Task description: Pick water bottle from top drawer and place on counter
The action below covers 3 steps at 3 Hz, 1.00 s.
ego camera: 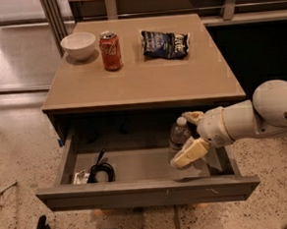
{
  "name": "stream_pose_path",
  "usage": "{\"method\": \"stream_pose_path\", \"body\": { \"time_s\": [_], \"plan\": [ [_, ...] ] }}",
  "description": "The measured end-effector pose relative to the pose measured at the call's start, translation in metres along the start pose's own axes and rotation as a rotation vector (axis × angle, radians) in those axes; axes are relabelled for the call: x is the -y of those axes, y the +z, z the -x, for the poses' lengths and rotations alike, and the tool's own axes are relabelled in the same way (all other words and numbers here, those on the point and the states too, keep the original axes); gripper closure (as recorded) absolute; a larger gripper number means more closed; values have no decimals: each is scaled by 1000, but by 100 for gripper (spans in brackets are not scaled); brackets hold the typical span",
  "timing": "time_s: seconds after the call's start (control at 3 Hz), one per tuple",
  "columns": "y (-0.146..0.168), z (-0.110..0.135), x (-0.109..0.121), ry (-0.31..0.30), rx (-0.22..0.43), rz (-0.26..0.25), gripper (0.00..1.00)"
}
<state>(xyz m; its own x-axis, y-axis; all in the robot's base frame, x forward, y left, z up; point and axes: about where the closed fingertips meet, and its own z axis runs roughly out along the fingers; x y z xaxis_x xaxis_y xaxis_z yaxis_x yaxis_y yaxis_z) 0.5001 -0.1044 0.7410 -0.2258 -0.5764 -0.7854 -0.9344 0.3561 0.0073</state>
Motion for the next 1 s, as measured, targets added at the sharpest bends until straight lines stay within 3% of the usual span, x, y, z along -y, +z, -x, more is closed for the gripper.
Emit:
{"method": "stream_pose_path", "body": {
  "time_s": [0.33, 1.0],
  "plan": [
    [4, 1, 2, -38, 24, -15, 0],
    [14, -6, 6, -83, 25, -41, 5]
  ]
}}
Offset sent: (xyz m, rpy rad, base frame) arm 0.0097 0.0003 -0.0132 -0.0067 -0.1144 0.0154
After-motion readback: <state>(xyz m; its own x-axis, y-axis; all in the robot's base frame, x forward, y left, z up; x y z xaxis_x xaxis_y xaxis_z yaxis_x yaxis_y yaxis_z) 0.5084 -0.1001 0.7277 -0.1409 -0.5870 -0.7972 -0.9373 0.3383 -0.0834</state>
